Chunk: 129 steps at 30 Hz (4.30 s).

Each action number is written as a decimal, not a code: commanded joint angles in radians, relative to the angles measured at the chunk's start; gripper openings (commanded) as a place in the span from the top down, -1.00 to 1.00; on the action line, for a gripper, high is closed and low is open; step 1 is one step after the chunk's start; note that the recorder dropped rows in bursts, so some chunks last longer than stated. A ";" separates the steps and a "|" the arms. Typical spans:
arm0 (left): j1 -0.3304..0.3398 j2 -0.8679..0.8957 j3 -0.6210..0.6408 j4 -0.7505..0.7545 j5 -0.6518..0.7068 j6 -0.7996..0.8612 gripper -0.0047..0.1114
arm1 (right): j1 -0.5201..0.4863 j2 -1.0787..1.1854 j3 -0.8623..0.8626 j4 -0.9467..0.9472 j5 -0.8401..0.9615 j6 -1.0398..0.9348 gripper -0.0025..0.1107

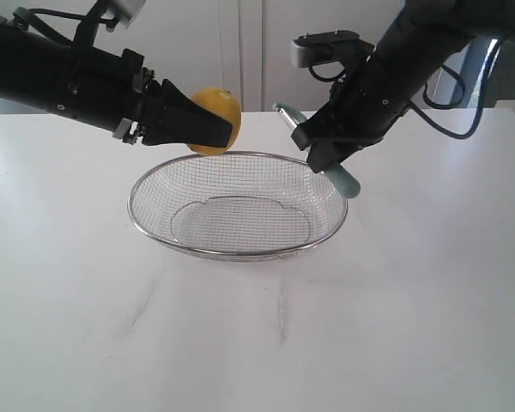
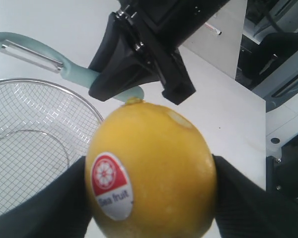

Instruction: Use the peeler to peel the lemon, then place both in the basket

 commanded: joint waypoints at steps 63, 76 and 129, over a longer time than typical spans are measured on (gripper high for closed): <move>0.001 -0.014 0.001 -0.024 -0.031 -0.001 0.92 | 0.110 0.377 -0.201 -0.072 -0.123 -0.308 0.44; 0.001 -0.014 0.001 -0.024 -0.037 -0.001 0.92 | 0.110 0.372 -0.203 -0.072 -0.151 -0.308 -0.12; 0.001 -0.014 0.001 -0.024 -0.030 -0.001 0.92 | 0.061 0.199 -0.203 -0.163 0.104 0.091 0.96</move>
